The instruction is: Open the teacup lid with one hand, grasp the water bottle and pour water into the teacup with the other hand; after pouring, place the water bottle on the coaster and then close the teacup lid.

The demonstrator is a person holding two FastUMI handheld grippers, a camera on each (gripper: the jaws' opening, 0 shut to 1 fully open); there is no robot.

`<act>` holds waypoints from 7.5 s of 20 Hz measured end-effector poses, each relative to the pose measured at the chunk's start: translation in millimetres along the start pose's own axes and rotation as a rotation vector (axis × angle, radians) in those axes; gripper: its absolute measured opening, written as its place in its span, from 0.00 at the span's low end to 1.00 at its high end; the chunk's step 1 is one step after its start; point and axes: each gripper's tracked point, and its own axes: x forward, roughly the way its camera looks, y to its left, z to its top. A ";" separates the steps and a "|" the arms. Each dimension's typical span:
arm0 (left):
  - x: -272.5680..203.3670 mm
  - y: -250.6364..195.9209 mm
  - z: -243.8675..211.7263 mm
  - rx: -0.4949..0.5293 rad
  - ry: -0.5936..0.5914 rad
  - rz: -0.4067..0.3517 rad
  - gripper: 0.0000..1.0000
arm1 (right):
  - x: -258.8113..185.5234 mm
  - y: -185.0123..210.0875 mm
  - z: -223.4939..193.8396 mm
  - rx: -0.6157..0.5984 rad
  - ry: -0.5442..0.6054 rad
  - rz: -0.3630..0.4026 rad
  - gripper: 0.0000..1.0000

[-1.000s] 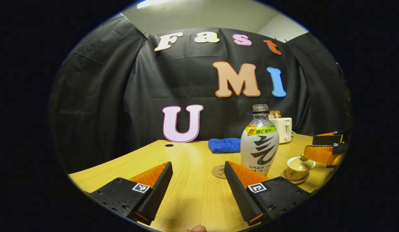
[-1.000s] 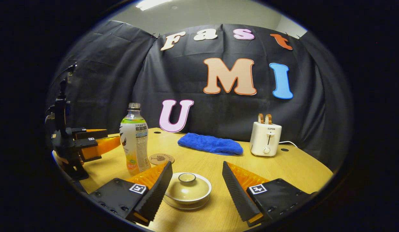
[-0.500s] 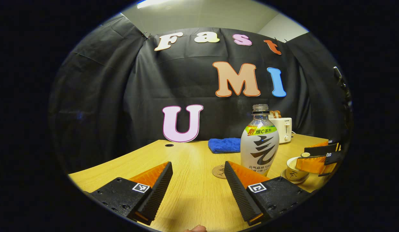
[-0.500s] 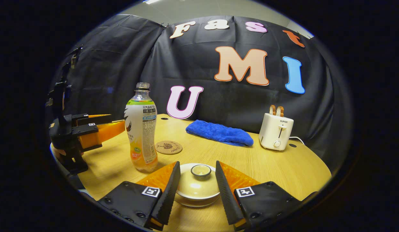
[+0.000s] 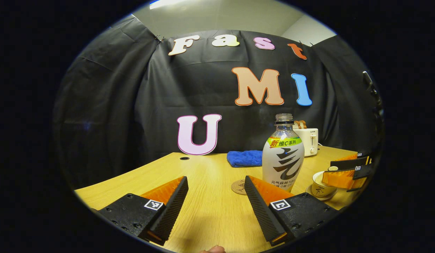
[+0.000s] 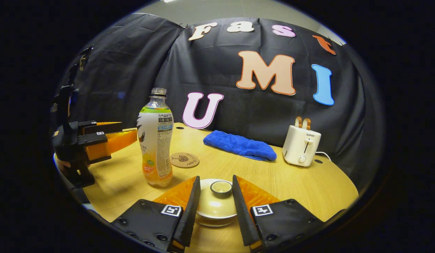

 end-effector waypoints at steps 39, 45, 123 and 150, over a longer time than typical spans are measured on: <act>-23.2 -61.5 4.3 0.013 0.016 -0.250 0.94 | -25.6 -42.4 40.5 0.176 -0.126 -0.057 0.29; -15.1 -82.3 -8.2 -0.034 0.074 -0.299 0.94 | -36.3 -56.4 46.6 0.198 -0.155 -0.068 0.27; 36.8 -96.5 -23.4 1.632 0.006 -0.319 0.57 | -79.5 -118.5 64.3 0.300 -0.212 -0.123 0.29; 40.9 -93.4 -2.0 1.984 0.055 -0.337 0.58 | -78.7 -109.1 65.7 0.318 -0.207 -0.088 0.27</act>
